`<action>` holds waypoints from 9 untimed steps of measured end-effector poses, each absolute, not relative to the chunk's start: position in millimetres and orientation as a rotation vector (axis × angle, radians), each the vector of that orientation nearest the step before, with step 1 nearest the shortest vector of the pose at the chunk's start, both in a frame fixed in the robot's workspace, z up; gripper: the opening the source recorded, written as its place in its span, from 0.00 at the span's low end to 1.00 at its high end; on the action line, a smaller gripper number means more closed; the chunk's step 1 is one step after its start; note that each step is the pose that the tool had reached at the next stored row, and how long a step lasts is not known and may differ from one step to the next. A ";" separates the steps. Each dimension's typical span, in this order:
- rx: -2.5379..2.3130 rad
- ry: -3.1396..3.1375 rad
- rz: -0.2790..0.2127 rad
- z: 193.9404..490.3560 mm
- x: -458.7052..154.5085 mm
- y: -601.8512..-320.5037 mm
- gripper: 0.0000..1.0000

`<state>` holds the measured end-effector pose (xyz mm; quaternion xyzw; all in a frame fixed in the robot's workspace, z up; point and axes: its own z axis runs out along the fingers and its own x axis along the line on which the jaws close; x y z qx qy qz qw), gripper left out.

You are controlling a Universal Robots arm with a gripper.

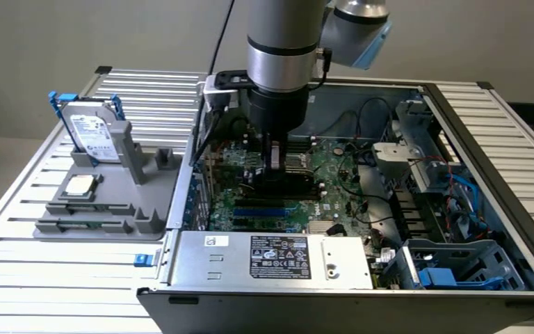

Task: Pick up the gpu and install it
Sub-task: 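Insert the gpu into the slot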

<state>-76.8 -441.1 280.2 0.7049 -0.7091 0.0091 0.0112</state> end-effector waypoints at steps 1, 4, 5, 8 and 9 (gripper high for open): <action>2.199 -2.212 0.027 280.2 -76.6 -442.2 0.27; 2.200 -2.212 0.024 280.2 -75.0 -446.2 0.27; 2.200 -2.212 0.024 280.2 -74.9 -446.9 0.27; 2.200 -2.213 0.023 280.2 -75.0 -449.0 0.27; 2.200 -2.213 0.022 280.1 -74.9 -449.5 0.27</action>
